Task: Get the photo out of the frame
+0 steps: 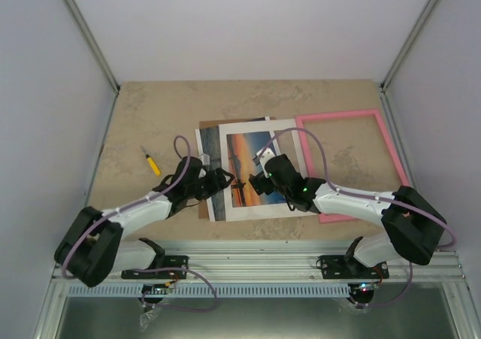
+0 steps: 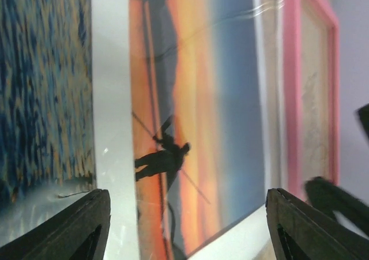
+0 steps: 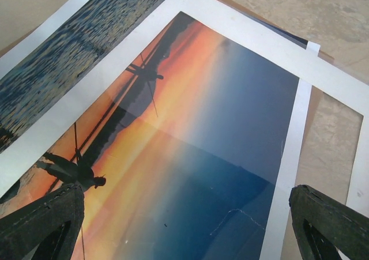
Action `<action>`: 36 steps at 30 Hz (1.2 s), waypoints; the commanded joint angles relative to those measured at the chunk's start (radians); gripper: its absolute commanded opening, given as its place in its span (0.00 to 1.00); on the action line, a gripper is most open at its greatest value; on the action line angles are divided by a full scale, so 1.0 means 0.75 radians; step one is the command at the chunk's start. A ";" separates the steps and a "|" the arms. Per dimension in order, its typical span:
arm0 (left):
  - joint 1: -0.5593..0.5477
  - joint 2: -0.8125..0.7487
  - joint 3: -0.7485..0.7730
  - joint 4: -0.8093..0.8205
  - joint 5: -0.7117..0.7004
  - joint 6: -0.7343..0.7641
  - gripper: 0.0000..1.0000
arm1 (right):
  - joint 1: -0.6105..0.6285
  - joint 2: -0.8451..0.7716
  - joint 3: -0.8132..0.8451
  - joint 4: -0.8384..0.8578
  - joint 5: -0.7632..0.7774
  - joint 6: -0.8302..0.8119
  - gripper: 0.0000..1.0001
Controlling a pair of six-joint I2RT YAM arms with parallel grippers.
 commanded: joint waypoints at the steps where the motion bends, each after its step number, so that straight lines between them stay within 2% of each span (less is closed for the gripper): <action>1: -0.006 -0.171 -0.027 -0.100 -0.114 0.000 0.77 | -0.003 -0.024 -0.013 0.026 0.022 0.024 0.98; 9: -0.003 -0.456 -0.151 -0.292 -0.169 -0.092 0.81 | -0.003 -0.020 -0.010 0.025 0.006 0.021 0.98; 18: -0.001 -0.713 -0.328 -0.355 -0.127 -0.250 0.81 | -0.003 -0.001 -0.001 0.021 0.006 0.025 0.98; 25: -0.001 -0.666 -0.405 -0.219 -0.032 -0.298 0.78 | -0.003 0.022 0.009 0.014 -0.001 0.021 0.98; 36: -0.002 -0.630 -0.446 -0.064 -0.031 -0.343 0.73 | -0.002 0.048 0.028 -0.007 0.003 0.024 0.98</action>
